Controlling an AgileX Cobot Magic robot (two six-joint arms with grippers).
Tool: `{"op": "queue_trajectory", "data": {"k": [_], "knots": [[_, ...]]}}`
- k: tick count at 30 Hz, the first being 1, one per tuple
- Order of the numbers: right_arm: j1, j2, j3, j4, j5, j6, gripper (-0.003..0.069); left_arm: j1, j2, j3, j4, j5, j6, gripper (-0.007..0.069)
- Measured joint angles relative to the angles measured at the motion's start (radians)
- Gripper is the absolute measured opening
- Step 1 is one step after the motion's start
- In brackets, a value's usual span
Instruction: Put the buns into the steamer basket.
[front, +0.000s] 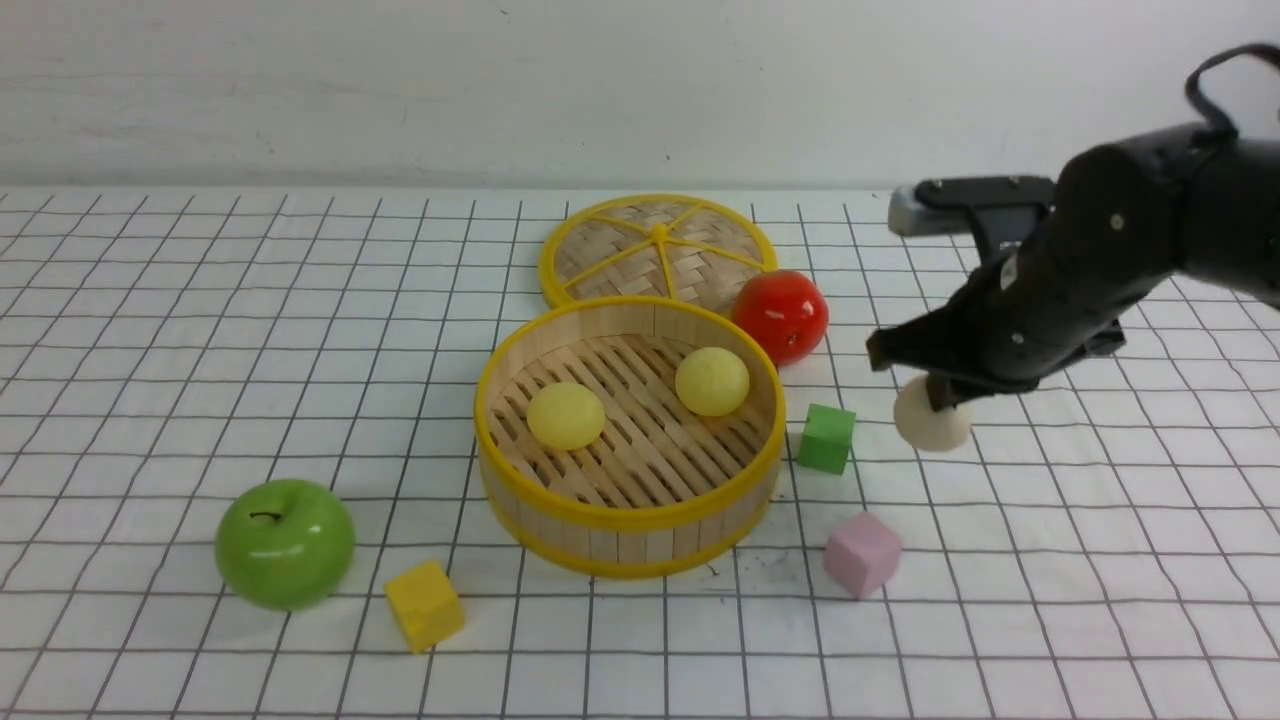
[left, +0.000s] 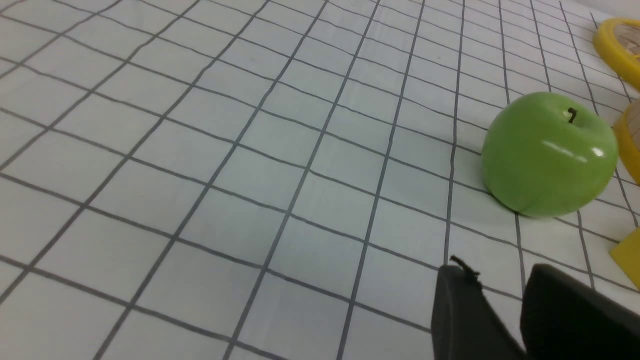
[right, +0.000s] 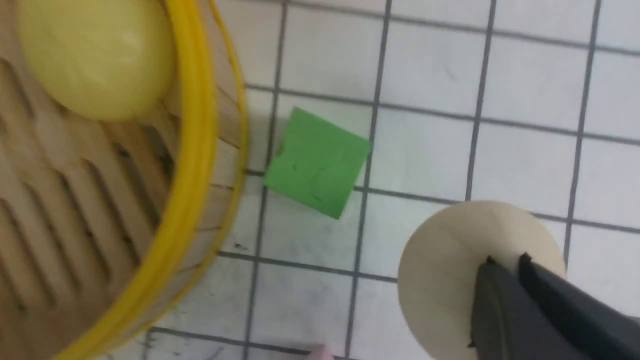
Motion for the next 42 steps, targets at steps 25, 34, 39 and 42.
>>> {"op": "queue_trajectory", "data": {"k": [25, 34, 39, 42], "knots": [[0.250, 0.166, -0.018, 0.489, -0.271, -0.417, 0.0078, 0.000, 0.000, 0.000, 0.000, 0.000, 0.000, 0.0207], [0.230, 0.128, -0.018, 0.430, -0.228, -0.418, 0.0395, 0.000, 0.000, 0.000, 0.000, 0.000, 0.000, 0.0216], [0.182, 0.034, -0.018, 0.377, -0.111, -0.418, 0.0492, 0.000, 0.000, 0.000, 0.000, 0.000, 0.000, 0.0218], [0.119, -0.064, -0.018, 0.349, -0.015, -0.396, 0.0508, 0.000, 0.000, 0.000, 0.000, 0.000, 0.000, 0.0221]]}}
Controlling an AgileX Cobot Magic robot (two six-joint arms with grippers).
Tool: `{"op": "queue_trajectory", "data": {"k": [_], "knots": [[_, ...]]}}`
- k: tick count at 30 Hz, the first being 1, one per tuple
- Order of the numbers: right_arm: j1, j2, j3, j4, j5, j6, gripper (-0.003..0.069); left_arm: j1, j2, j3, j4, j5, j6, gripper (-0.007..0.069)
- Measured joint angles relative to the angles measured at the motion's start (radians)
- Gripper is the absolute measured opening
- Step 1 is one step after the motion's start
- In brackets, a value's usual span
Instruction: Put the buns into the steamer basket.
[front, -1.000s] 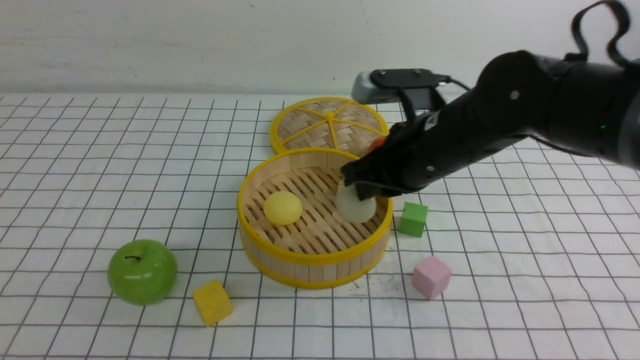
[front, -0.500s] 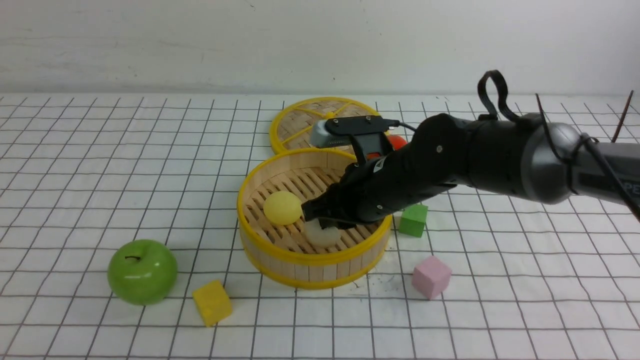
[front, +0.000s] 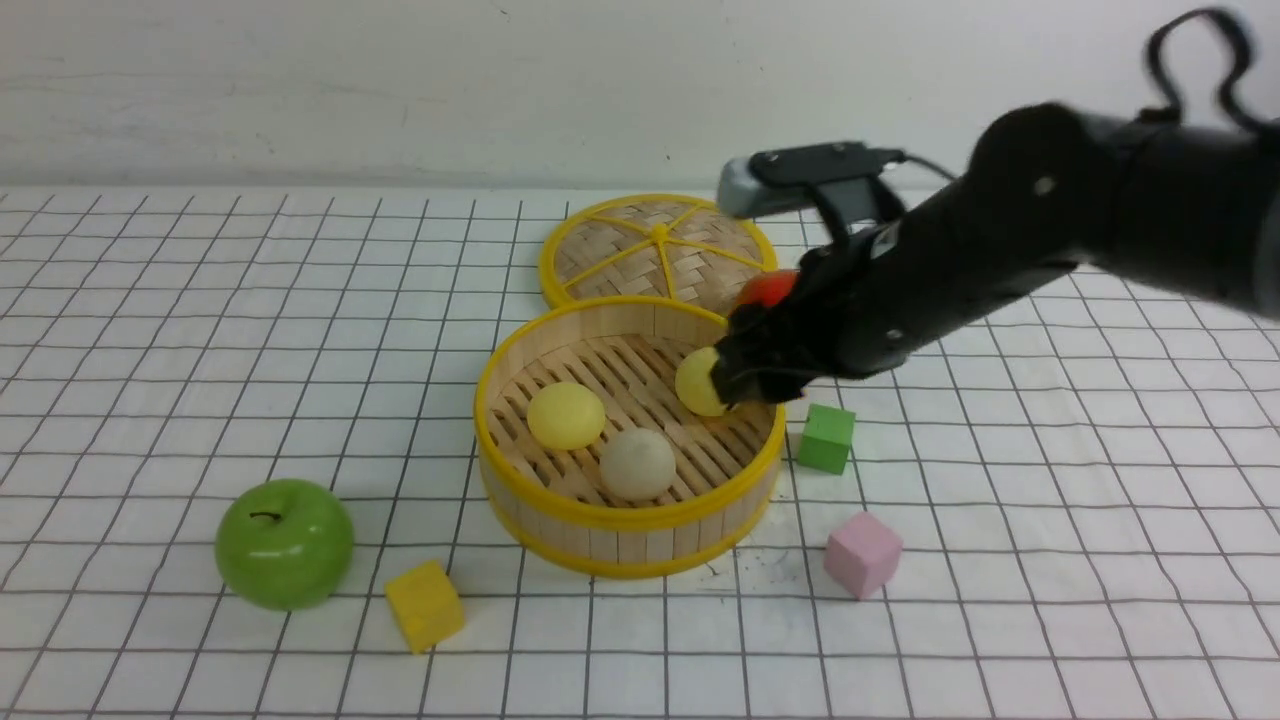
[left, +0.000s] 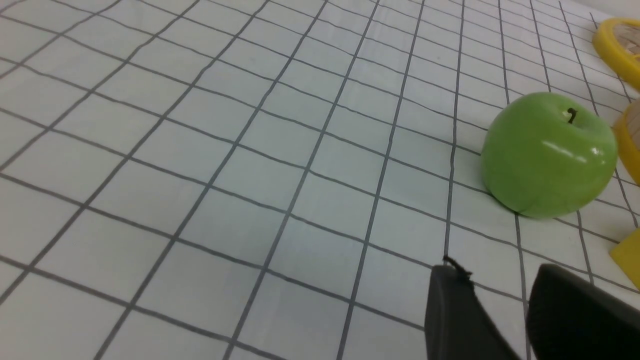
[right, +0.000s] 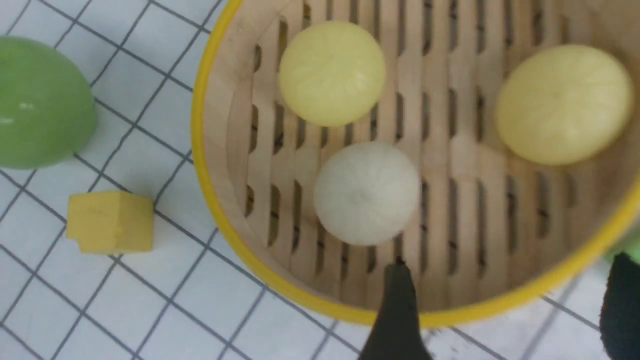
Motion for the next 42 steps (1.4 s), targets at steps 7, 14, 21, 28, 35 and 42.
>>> {"op": "queue_trajectory", "data": {"k": [7, 14, 21, 28, 35, 42], "knots": [[-0.201, -0.285, 0.000, -0.050, 0.165, 0.106, 0.0462, 0.000, 0.000, 0.000, 0.000, 0.000, 0.000, 0.0227], [-0.284, -0.575, 0.074, -0.070, 0.281, 0.119, 0.0241, 0.000, 0.000, 0.000, 0.000, 0.000, 0.000, 0.0229], [-0.286, -0.865, 0.275, -0.092, 0.309, 0.119, -0.0011, 0.000, 0.000, 0.000, 0.000, 0.000, 0.000, 0.0236], [-0.286, -1.127, 0.380, -0.096, 0.395, 0.119, -0.0020, 0.000, 0.000, 0.000, 0.000, 0.000, 0.000, 0.0237], [-0.286, -1.262, 0.383, -0.097, 0.498, 0.119, -0.0019, 0.000, 0.000, 0.000, 0.000, 0.000, 0.000, 0.0237], [-0.312, -1.324, 0.390, -0.153, 0.571, 0.118, -0.0016, 0.000, 0.000, 0.000, 0.000, 0.000, 0.000, 0.0237]]}}
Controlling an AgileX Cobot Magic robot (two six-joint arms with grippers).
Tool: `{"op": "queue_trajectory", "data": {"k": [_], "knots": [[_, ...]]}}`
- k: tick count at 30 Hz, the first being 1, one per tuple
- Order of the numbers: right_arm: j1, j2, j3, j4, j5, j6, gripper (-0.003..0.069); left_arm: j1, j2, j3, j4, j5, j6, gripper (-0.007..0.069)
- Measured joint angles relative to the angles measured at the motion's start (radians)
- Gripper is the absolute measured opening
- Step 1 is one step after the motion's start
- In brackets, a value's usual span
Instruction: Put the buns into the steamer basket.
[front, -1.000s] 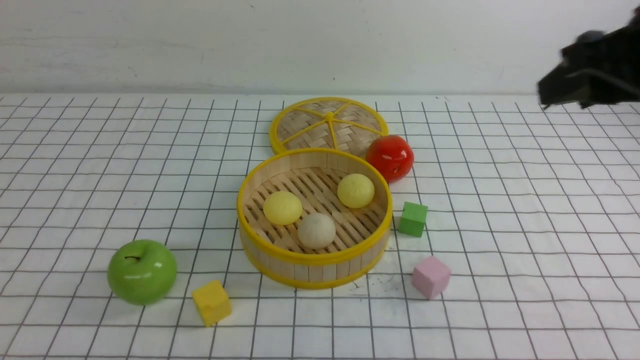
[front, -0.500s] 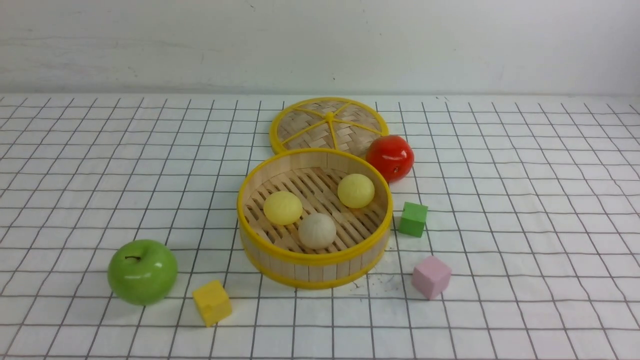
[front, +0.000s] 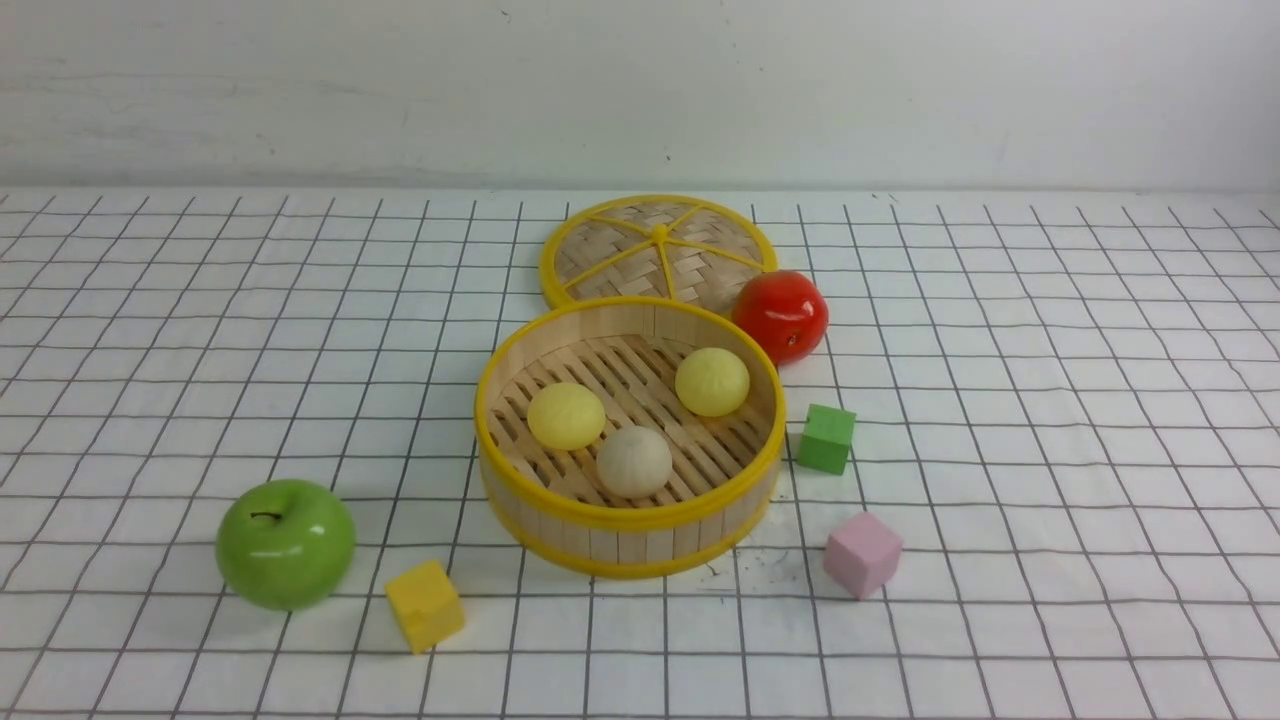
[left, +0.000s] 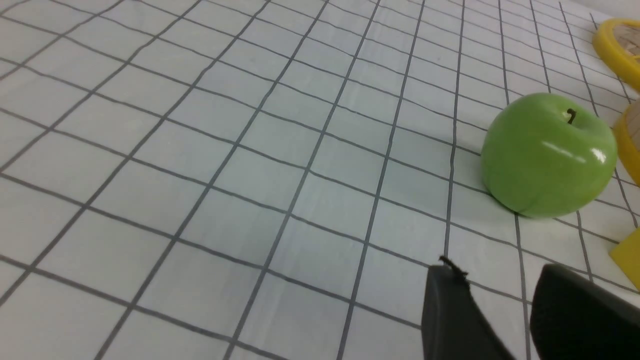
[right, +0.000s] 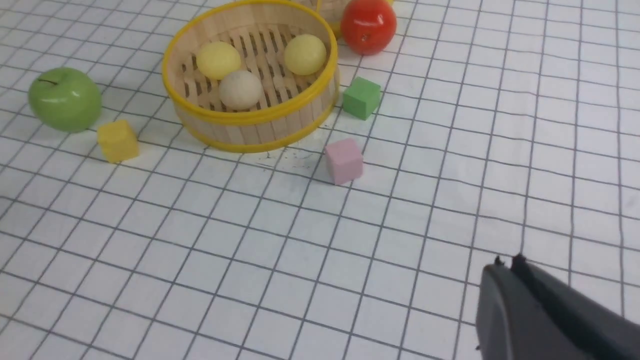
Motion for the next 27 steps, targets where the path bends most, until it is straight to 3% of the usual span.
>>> {"op": "queue_trajectory", "data": {"k": [8, 19, 27], "knots": [[-0.124, -0.100, 0.121, -0.124, -0.188, -0.021, -0.0010, 0.000, 0.000, 0.001, 0.000, 0.000, 0.000, 0.0237], [-0.185, -0.343, 0.700, -0.156, -0.697, -0.024, -0.0003, 0.000, 0.000, 0.001, 0.000, 0.000, 0.000, 0.0237], [-0.223, -0.409, 0.995, -0.114, -0.773, -0.023, 0.0001, 0.000, 0.000, 0.001, 0.000, 0.000, 0.000, 0.0237]]}}
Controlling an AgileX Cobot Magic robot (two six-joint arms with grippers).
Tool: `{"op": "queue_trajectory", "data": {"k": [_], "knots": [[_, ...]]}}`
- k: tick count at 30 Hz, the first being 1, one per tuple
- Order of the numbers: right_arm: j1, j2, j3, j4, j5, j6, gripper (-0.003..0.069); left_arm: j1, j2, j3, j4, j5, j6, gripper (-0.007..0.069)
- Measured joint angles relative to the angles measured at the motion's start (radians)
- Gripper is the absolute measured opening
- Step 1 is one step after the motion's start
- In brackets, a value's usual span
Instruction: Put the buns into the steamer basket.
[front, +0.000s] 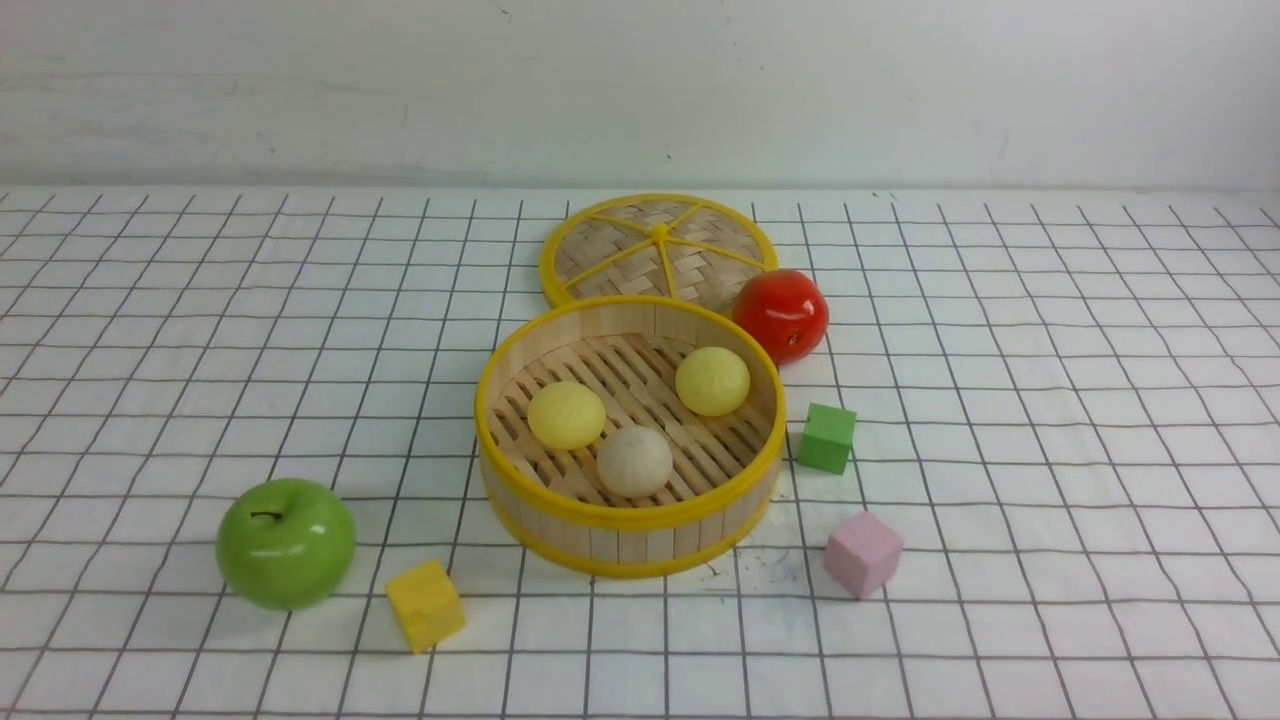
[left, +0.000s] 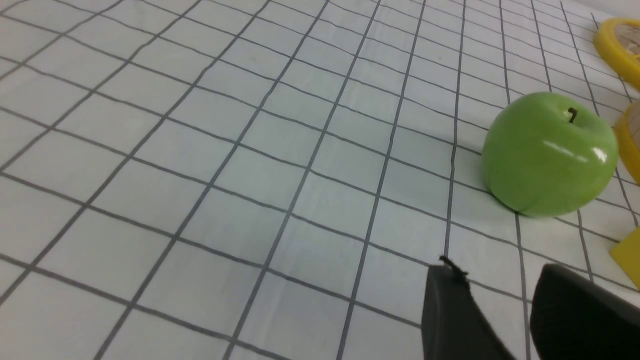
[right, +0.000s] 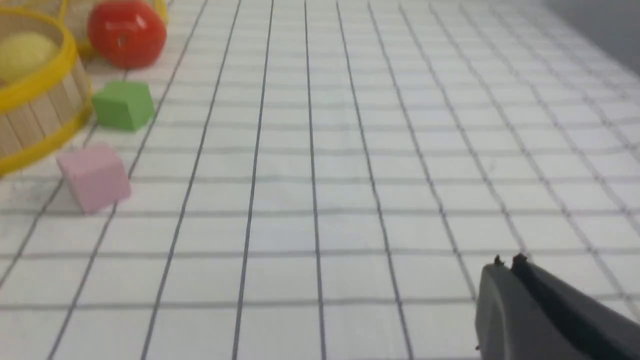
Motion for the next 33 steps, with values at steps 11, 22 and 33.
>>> {"op": "queue_trajectory", "data": {"k": [11, 22, 33], "knots": [[0.000, 0.000, 0.049, 0.022, -0.090, 0.000, 0.0006, 0.000, 0.000, 0.000, 0.000, -0.001, 0.000, 0.0238], [0.000, 0.000, 0.049, 0.024, -0.090, 0.001, 0.0020, 0.000, 0.000, 0.000, 0.000, -0.001, 0.000, 0.0238], [0.000, 0.000, 0.049, 0.024, -0.090, 0.000, 0.0034, 0.000, 0.000, 0.000, 0.000, -0.001, 0.000, 0.0238]]}}
